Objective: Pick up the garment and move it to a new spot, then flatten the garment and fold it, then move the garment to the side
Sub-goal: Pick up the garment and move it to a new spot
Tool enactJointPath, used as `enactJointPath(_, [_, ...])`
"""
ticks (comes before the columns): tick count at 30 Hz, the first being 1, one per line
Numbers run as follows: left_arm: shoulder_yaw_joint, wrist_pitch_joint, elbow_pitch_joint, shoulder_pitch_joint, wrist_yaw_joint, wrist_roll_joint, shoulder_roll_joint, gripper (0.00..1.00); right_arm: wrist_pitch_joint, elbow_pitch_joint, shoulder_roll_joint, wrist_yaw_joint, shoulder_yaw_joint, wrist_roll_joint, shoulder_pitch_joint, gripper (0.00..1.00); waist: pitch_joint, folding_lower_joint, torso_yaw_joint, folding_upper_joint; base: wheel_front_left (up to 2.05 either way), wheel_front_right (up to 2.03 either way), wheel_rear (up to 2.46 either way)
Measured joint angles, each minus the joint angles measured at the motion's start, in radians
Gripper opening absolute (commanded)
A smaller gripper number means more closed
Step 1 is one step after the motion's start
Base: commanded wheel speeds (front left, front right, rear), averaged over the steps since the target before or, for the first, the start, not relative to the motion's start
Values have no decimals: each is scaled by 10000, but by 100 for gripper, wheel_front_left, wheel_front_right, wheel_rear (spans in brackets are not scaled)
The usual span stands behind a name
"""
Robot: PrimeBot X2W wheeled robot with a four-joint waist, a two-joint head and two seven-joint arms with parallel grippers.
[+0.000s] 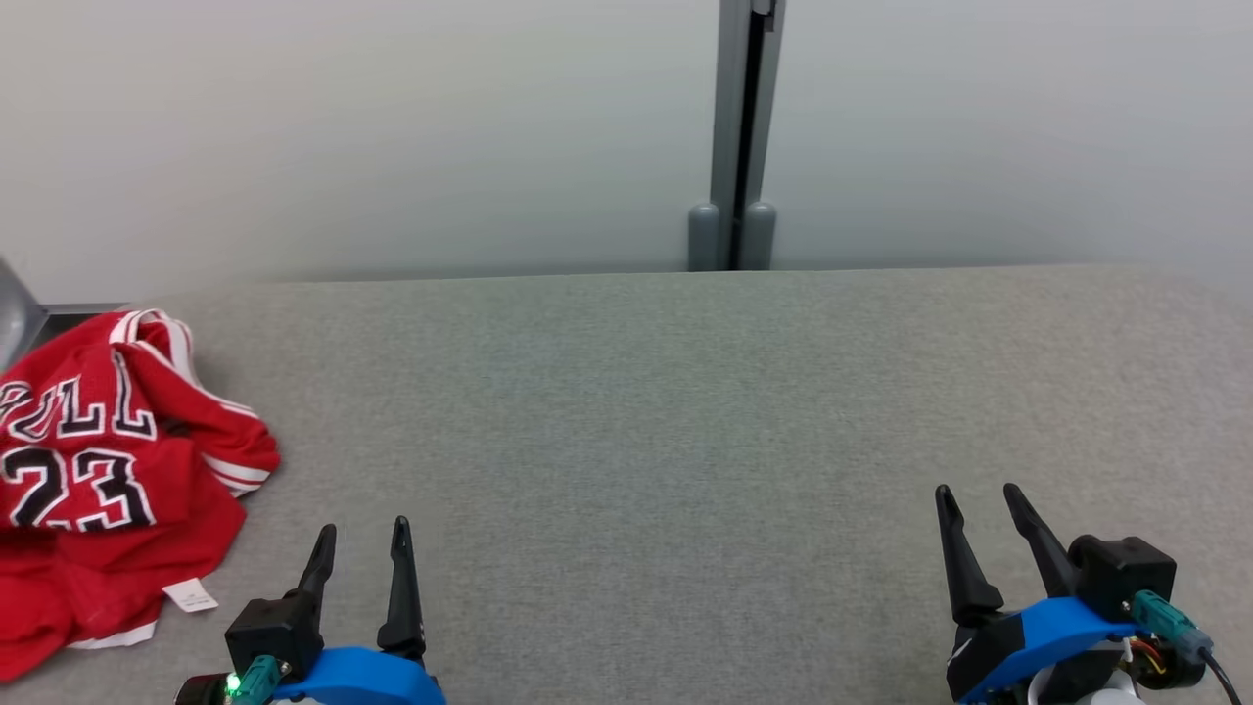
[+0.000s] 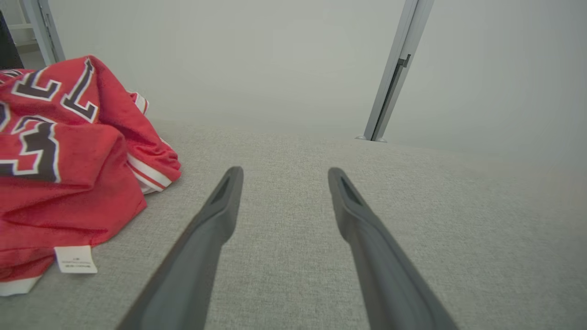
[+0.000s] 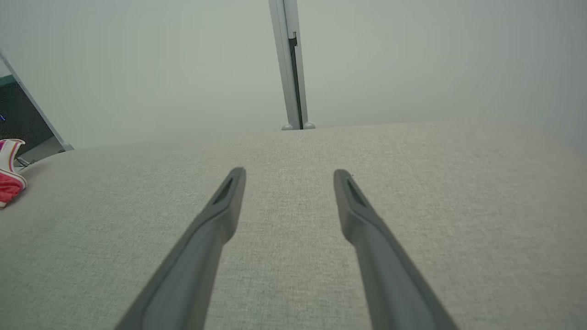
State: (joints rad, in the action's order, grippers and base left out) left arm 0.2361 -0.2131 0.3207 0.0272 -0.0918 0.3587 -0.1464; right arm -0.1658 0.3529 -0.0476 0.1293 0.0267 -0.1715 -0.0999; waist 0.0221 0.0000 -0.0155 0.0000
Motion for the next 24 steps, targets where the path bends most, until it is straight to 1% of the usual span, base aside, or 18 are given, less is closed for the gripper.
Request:
enactJointPath(4, [-8, -15, -17, 2, -52, -10, -42, 100, -75, -25, -2, 2, 58, 15, 17, 100, 94, 0, -459, 0, 0, 0, 0])
enactJointPath(9, [23, 38, -138, -20, -127, -23, -127, 100, -121, -23, -2, 2, 128, 12, 147, 100, 317, -1, -1480, 0, 0, 0, 0])
enactJointPath(16, [-119, 151, -458, -255, -236, 8, -454, 100, -219, 31, 2, 4, -69, -169, 127, 100, 342, -1, -2947, 0, 0, 0, 0])
enactJointPath(21, [-217, 224, -721, -356, -328, 40, -564, 100, -297, 128, 2, 4, -253, -272, 73, 100, 198, -1, -3795, 0, 0, 0, 0])
enactJointPath(24, [-213, 263, -849, -426, -364, 90, -583, 100, -307, 180, 2, 4, -316, -280, 12, 100, 64, -1, -4162, 0, 0, 0, 0])
